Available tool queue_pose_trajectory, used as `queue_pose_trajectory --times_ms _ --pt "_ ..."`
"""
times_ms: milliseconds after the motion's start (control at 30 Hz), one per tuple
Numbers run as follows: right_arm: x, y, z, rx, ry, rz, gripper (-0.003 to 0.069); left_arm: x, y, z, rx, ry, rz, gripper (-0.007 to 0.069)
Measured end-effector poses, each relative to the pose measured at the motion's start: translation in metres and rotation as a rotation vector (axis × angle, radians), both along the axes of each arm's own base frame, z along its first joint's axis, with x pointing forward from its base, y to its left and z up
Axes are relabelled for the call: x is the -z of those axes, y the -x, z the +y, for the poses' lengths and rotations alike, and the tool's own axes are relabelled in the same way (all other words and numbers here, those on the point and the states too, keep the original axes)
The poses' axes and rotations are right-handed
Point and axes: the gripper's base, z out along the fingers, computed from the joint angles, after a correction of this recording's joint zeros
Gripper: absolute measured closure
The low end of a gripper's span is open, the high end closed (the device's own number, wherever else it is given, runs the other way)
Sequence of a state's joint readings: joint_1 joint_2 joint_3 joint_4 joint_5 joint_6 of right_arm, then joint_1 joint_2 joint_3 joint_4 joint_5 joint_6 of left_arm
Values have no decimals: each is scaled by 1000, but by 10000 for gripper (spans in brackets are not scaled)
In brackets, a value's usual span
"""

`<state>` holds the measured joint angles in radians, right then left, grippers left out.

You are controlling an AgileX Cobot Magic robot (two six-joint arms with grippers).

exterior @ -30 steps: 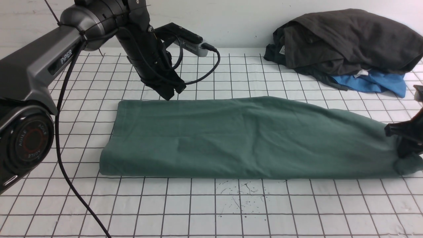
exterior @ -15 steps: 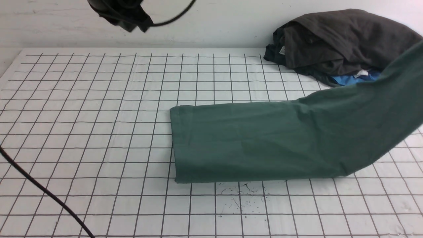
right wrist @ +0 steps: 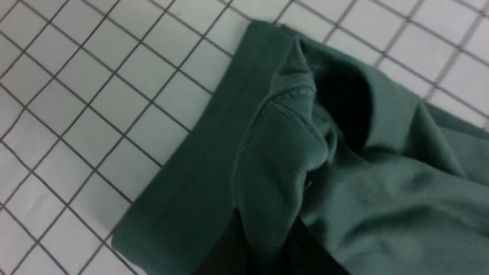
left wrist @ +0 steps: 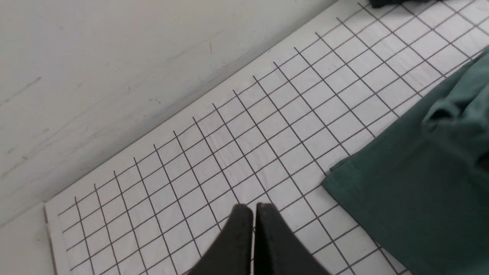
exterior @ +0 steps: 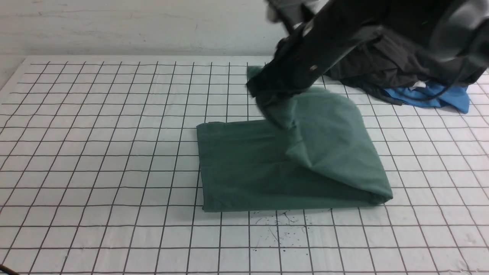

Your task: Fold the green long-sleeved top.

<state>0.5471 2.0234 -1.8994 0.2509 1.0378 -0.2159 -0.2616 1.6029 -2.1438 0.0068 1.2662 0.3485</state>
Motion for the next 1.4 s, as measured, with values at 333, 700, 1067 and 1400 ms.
queue_pose_trajectory --times_ms 333,700,1067,1400 --pt "65 -7 48 20 -127 119 414 20 27 7 -21 -6 98 631" --pt "44 -3 30 -51 61 15 242 46 67 25 -78 -70 168 631" --pt "126 11 56 -135 221 239 661 77 128 41 -137 -25 227 631" --pt "86 16 54 -148 196 140 672 137 242 76 -260 100 125 631"
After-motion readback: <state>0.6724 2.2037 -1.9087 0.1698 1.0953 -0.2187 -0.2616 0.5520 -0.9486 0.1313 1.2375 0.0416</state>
